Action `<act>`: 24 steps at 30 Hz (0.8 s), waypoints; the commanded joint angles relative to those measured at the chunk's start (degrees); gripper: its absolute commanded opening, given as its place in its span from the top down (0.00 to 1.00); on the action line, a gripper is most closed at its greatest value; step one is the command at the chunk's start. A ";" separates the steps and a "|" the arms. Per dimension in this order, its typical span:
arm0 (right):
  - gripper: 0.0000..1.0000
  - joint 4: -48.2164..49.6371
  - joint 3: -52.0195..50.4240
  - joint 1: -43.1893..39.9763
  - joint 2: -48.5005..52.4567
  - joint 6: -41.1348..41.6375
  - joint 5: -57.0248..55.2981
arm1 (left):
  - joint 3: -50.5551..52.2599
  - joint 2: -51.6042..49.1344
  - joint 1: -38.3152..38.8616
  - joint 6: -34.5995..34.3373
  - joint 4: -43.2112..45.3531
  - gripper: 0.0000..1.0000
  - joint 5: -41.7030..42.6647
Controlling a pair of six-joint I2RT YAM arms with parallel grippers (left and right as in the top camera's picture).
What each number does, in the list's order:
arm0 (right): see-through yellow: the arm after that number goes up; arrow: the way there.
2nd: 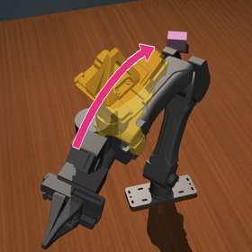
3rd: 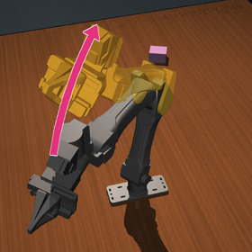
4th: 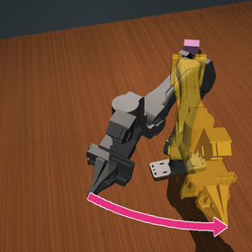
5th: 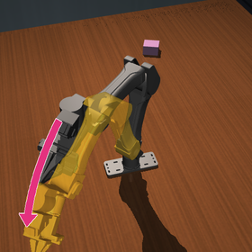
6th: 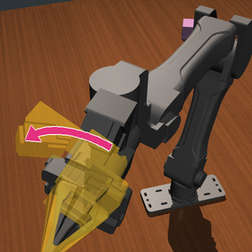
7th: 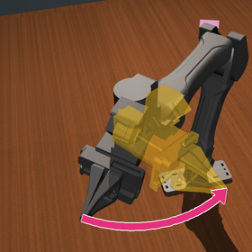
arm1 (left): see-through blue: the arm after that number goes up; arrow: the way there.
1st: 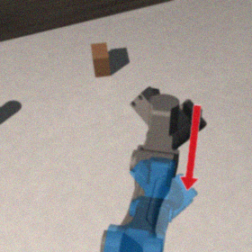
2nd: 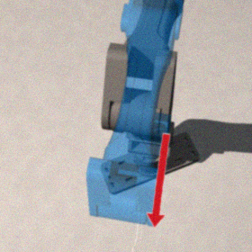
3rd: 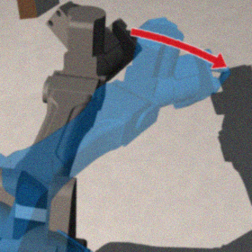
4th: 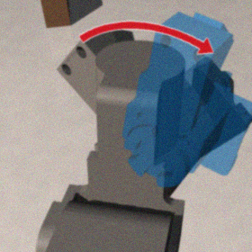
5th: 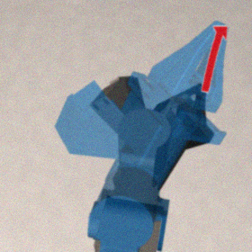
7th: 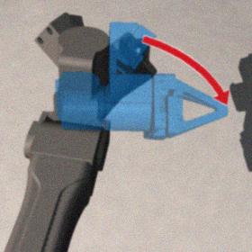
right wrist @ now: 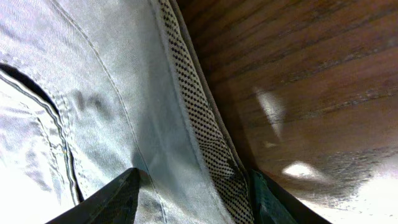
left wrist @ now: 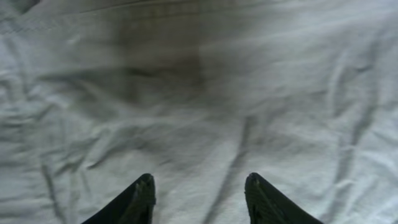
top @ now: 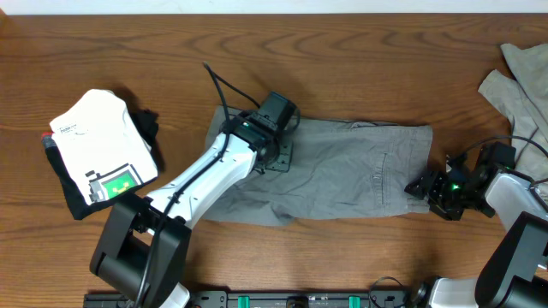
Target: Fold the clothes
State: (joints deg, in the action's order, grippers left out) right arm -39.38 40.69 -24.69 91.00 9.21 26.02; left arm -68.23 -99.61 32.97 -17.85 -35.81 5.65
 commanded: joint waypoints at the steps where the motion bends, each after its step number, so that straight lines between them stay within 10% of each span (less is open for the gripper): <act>1: 0.41 -1.18 -5.03 -0.68 4.74 6.29 -11.19 | -0.13 -0.28 0.85 0.20 0.28 0.53 -0.28; 24: 0.43 4.11 -14.19 -12.79 4.74 5.31 -3.30 | -0.11 -0.44 0.87 0.17 0.98 0.53 -1.16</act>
State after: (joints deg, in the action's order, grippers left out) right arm -35.31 33.80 -38.39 90.28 14.66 39.75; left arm -68.23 -99.66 33.87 -17.80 -34.70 5.58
